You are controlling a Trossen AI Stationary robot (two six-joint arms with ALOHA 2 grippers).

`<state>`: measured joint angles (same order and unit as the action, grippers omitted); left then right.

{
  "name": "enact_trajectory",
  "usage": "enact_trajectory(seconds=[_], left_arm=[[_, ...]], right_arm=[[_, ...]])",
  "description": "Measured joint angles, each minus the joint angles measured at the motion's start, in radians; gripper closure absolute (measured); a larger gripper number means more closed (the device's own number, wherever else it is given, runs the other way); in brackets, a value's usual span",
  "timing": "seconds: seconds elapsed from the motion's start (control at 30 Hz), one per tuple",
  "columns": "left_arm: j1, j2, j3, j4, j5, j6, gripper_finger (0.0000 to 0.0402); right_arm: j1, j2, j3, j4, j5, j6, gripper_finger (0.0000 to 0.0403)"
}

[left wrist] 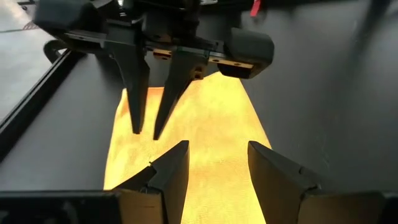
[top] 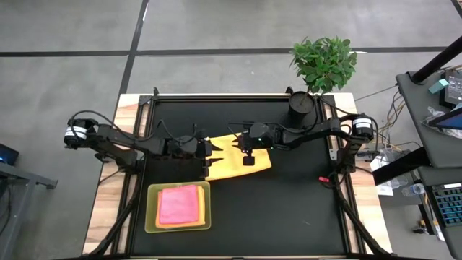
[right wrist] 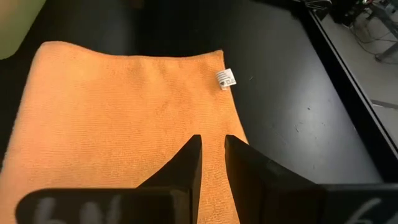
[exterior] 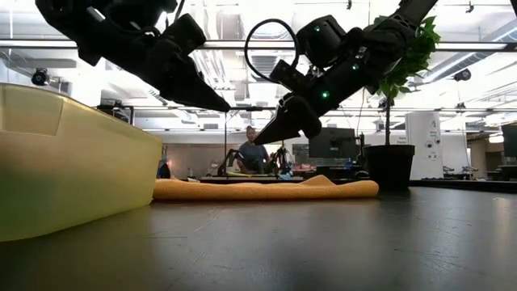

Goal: Fold microfiber towels
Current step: Fold the orange microfiber towel

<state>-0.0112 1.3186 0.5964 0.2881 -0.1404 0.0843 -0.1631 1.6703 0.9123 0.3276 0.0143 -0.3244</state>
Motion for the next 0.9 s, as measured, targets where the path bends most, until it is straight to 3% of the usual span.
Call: enact_trajectory(seconds=[0.9], left_arm=[[0.011,0.001,-0.029,0.045,-0.026,-0.052,0.0254]], right_arm=[[0.002,0.001,0.0,0.002,0.001,0.149,0.0324]])
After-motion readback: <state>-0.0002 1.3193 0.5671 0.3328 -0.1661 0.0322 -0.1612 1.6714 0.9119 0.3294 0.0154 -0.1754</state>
